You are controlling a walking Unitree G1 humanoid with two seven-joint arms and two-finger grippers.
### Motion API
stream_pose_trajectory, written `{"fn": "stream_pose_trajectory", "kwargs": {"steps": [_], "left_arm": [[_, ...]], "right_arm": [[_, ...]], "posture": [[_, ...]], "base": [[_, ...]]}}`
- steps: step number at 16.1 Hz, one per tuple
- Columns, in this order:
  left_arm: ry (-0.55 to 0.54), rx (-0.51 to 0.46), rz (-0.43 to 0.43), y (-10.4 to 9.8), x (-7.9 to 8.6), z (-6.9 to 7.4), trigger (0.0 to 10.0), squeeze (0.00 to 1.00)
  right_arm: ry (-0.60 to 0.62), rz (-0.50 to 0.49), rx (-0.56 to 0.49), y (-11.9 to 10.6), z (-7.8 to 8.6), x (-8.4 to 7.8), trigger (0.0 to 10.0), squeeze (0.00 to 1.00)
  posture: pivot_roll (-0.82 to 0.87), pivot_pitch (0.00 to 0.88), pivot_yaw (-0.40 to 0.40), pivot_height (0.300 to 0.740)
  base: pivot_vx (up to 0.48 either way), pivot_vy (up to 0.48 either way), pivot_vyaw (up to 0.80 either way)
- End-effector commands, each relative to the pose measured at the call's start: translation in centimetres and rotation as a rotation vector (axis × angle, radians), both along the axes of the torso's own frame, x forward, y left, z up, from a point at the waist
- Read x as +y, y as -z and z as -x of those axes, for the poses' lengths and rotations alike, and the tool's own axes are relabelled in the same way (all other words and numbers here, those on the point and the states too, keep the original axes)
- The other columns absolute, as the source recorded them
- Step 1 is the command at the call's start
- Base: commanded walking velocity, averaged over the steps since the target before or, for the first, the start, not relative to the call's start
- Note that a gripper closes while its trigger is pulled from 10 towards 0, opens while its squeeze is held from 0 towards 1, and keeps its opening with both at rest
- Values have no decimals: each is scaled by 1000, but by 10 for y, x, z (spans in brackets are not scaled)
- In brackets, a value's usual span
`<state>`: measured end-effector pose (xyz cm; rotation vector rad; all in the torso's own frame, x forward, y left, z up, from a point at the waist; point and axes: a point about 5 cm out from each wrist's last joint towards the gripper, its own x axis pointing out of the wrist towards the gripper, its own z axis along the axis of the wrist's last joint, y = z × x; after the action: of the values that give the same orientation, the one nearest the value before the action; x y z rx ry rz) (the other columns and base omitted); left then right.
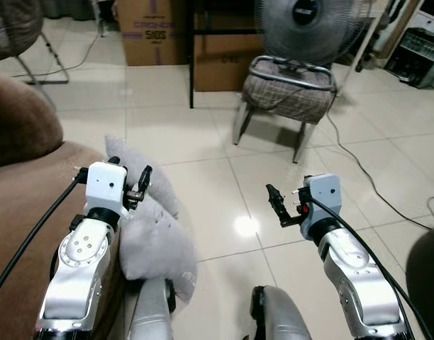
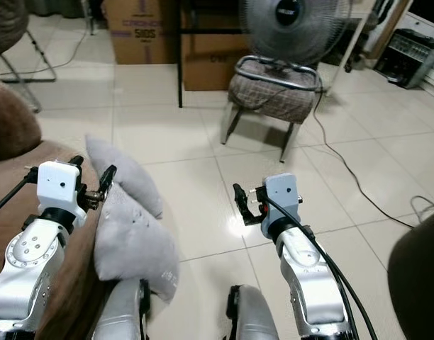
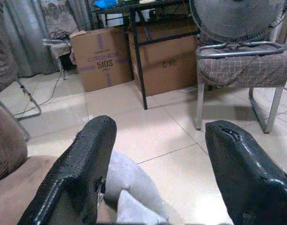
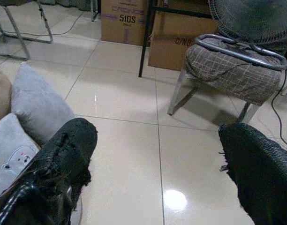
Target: Move the pillow to the sofa from floor
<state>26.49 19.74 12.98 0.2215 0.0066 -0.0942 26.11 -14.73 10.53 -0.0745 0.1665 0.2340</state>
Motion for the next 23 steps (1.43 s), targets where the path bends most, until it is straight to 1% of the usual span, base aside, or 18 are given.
{"fn": "stream_pose_trajectory", "kwargs": {"steps": [1,2,3,4,7,8,9,10,12,13,14,16,17,18,19,20,22,23], "left_arm": [[1,17,4,3,0,0,10000,0],[1,25,4,6,0,0,10000,0],[9,46,22,9,0,0,10000,0],[10,64,15,13,0,-1,10000,0],[8,130,-15,26,2,-5,10000,0],[10,141,-17,28,3,-7,10000,0],[7,188,1,38,4,-12,10000,0],[-10,250,38,49,6,-18,10000,1000],[-38,325,104,66,7,-25,10000,1000],[-67,353,122,73,9,-28,10000,1000],[-74,364,121,76,9,-29,10000,1000],[-129,427,106,91,16,-33,10000,1000],[-167,454,101,97,21,-33,10000,1000],[-202,494,70,105,27,-33,10000,592],[-214,509,61,108,28,-32,10000,0],[-223,515,58,110,30,-31,10000,0],[-234,530,14,117,34,-26,10000,0],[-259,531,-28,122,37,-22,10000,0]], "right_arm": [[9,-2,12,3,0,-2,10000,0],[10,-3,12,3,1,-3,10000,0],[10,-1,13,4,1,-3,10000,0],[11,2,14,5,1,-3,10000,0],[-11,25,35,9,0,-3,10000,0],[-18,33,40,9,0,-3,10000,0],[-27,46,49,10,-1,-3,10000,0],[-34,55,53,10,-2,-4,10000,0],[-55,76,59,11,-3,-6,10000,0],[-73,82,66,10,-4,-8,10000,0],[-86,89,69,9,-5,-8,10000,0],[-214,110,93,7,-8,-3,10000,0],[-299,110,96,4,-7,1,10000,0],[-459,111,118,-1,-3,10,10000,0],[-543,119,126,-4,0,14,10000,0],[-600,116,132,-7,3,17,10000,0],[-682,123,141,-12,9,20,10000,0],[-734,127,150,-15,14,21,10000,0]], "posture": [[39,0,-62,561],[40,0,-62,551],[38,0,-60,536],[38,0,-60,526],[40,0,-67,521],[40,0,-69,521],[36,0,-69,521],[29,0,-67,521],[18,0,-60,521],[14,0,-64,521],[7,0,-64,521],[-13,0,-66,521],[-25,0,-68,521],[-48,0,-80,521],[-58,0,-88,521],[-68,0,-88,521],[-79,7,-91,521],[-81,20,-94,521]], "base": [[0,0,0],[0,0,0],[0,0,0],[0,0,0],[0,0,0],[0,0,0],[0,0,0],[0,0,0],[0,0,0],[0,0,0],[0,0,0],[0,0,0],[0,0,0],[0,0,0],[0,0,0],[0,0,0],[0,0,0],[0,0,0]]}}
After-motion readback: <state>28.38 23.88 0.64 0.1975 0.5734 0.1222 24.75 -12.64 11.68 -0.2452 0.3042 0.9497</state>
